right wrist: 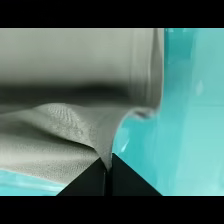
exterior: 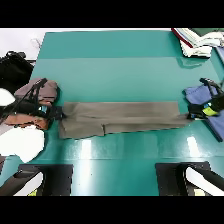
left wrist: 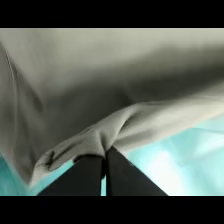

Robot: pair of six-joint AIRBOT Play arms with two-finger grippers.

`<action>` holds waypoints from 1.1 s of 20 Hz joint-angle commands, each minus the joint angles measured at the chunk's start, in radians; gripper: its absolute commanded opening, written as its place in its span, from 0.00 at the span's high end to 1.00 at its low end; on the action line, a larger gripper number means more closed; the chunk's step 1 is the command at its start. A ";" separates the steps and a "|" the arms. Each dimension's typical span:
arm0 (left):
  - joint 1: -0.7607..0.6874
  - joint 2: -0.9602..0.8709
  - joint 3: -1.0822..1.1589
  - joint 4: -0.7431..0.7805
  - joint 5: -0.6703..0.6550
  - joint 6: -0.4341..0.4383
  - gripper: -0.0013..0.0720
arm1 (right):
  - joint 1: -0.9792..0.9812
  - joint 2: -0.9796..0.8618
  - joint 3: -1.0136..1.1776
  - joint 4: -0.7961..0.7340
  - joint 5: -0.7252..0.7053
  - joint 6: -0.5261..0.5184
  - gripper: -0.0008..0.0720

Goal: Fold the shirts.

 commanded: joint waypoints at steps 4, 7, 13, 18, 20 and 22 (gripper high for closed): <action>0.000 -0.283 0.214 0.001 0.109 0.020 0.22 | 0.018 -0.262 0.188 0.128 -0.069 -0.025 0.68; 0.000 -0.282 0.259 -0.009 0.092 0.021 0.24 | -0.079 -0.267 0.195 0.242 -0.058 -0.114 0.55; -0.024 -0.282 0.262 -0.077 0.083 0.023 0.95 | -0.356 -0.267 0.045 0.326 -0.061 -0.214 0.37; -0.207 -0.302 0.260 -0.077 0.195 -0.034 0.95 | -0.451 -0.344 -0.142 0.500 -0.187 -0.324 0.36; -0.286 -0.334 0.260 -0.078 0.240 -0.061 0.95 | -0.425 -0.407 -0.151 0.569 -0.189 -0.355 0.37; -0.359 -0.376 0.263 -0.092 0.299 -0.090 0.95 | -0.374 -0.450 -0.150 0.651 -0.200 -0.380 0.38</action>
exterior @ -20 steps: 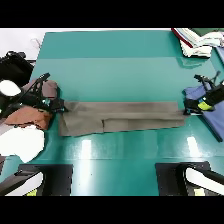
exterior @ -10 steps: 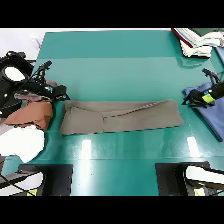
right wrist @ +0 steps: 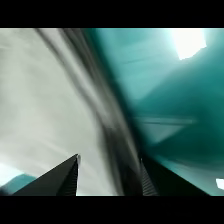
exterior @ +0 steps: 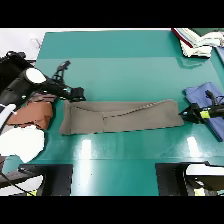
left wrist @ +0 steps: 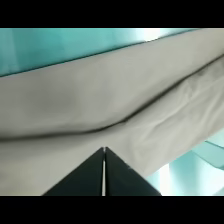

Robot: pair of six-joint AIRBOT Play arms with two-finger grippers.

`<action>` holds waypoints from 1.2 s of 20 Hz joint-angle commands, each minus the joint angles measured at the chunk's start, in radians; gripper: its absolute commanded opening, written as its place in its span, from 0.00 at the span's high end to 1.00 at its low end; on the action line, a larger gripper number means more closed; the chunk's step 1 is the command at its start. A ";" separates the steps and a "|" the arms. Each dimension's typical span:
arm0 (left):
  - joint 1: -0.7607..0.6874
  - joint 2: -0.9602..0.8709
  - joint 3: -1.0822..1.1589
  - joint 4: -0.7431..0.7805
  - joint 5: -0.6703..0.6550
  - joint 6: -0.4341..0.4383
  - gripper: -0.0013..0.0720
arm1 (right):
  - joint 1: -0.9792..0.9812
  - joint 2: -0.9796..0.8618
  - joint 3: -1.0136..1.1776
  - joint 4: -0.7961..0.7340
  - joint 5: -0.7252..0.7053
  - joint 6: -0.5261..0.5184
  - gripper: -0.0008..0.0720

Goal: Fold the shirts.

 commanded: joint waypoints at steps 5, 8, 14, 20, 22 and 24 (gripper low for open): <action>-0.249 -0.211 0.096 -0.075 0.168 -0.069 0.95 | 0.149 -0.008 0.040 0.173 -0.052 -0.106 0.97; -0.308 -0.320 0.165 -0.096 0.188 -0.069 0.95 | 0.198 0.117 0.166 0.173 0.037 -0.066 0.97; -0.352 -0.447 0.269 -0.120 0.212 -0.069 0.95 | 0.411 0.335 0.375 0.182 0.037 0.113 0.97; -0.352 -0.467 0.269 -0.118 0.234 -0.061 0.95 | 0.635 0.372 0.562 0.181 0.008 0.220 0.97; -0.351 -0.467 0.269 -0.119 0.255 -0.063 0.95 | 0.705 0.369 0.577 0.181 -0.020 0.246 0.97; -0.333 -0.466 0.283 -0.118 0.230 -0.062 0.95 | 0.764 0.364 0.577 0.180 -0.038 0.255 0.97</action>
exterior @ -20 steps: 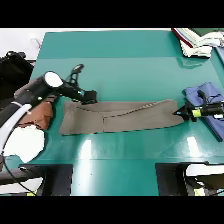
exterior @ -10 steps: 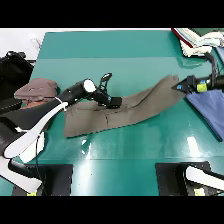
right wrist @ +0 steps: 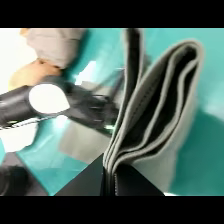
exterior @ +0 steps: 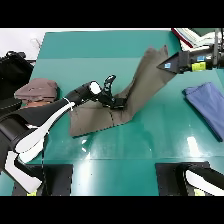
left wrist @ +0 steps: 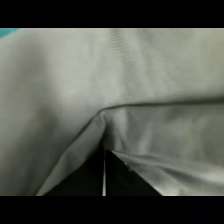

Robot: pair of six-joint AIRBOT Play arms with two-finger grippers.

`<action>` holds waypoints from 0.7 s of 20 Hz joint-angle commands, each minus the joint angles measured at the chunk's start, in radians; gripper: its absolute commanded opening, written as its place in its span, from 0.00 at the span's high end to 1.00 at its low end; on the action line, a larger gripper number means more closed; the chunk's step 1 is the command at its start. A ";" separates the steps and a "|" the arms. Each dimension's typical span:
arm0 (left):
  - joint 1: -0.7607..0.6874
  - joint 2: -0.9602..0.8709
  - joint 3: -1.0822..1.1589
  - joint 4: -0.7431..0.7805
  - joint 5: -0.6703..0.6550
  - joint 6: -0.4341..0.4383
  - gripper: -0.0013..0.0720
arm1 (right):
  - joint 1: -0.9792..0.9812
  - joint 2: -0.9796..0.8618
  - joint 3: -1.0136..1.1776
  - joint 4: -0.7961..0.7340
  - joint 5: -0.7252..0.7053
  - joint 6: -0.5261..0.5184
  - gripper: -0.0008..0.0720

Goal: Fold the shirts.

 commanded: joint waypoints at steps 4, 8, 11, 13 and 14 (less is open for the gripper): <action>0.144 0.061 0.089 0.024 -0.139 0.003 0.95 | 0.216 -0.048 0.027 0.002 -0.095 0.055 0.97; 0.360 0.262 0.145 0.154 -0.187 0.003 0.95 | 0.430 -0.142 0.027 0.053 -0.260 0.053 0.97; 0.508 0.430 0.158 0.227 -0.184 0.004 0.95 | 0.643 -0.267 0.027 0.180 -0.474 -0.048 0.94; 0.571 0.508 0.158 0.267 -0.194 0.003 0.95 | 0.769 -0.364 0.035 0.264 -0.605 -0.135 0.57; 0.591 0.533 0.158 0.274 -0.201 0.004 0.95 | 0.808 -0.416 0.065 0.255 -0.606 -0.135 0.55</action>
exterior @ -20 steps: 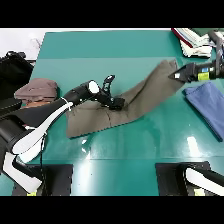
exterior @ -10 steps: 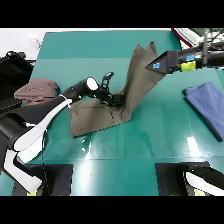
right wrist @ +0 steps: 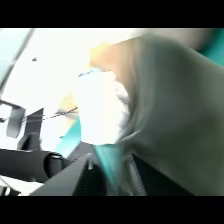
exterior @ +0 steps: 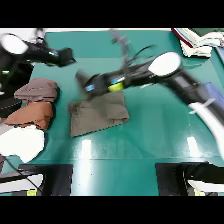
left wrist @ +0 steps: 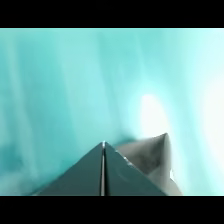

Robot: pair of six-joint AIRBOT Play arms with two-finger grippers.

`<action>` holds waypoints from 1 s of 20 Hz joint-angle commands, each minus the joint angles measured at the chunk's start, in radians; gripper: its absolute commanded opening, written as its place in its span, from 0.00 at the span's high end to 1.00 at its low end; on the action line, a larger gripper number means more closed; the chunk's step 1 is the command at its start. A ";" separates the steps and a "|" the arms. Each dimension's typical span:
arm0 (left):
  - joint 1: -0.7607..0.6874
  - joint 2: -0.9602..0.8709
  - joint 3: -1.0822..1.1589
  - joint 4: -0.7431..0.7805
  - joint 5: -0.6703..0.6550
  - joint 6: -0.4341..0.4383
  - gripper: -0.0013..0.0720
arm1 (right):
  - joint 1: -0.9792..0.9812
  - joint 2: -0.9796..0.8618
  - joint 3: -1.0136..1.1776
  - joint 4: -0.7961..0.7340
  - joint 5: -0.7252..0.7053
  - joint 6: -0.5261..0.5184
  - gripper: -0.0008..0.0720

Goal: Fold the shirts.

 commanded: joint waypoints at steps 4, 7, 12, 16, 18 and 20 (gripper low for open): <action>0.111 0.135 0.008 0.066 -0.067 0.003 0.95 | 0.092 -0.192 0.069 0.029 -0.005 -0.079 0.56; 0.095 0.135 0.008 0.065 -0.101 0.031 0.95 | -0.075 -0.122 -0.054 -0.082 0.102 -0.060 0.56; 0.012 0.123 0.006 0.066 -0.068 0.053 0.95 | -0.407 0.024 -0.383 -0.329 0.148 0.057 0.16; -0.060 0.087 -0.001 0.064 -0.040 0.052 0.95 | -0.544 -0.038 -0.488 -0.204 0.143 0.059 0.13; -0.091 0.067 -0.001 0.064 -0.040 0.052 0.95 | -0.526 -0.108 -0.480 -0.127 0.140 0.024 0.13; -0.122 0.055 -0.001 0.064 -0.038 0.053 0.95 | -0.475 -0.186 -0.434 -0.052 0.139 -0.017 0.13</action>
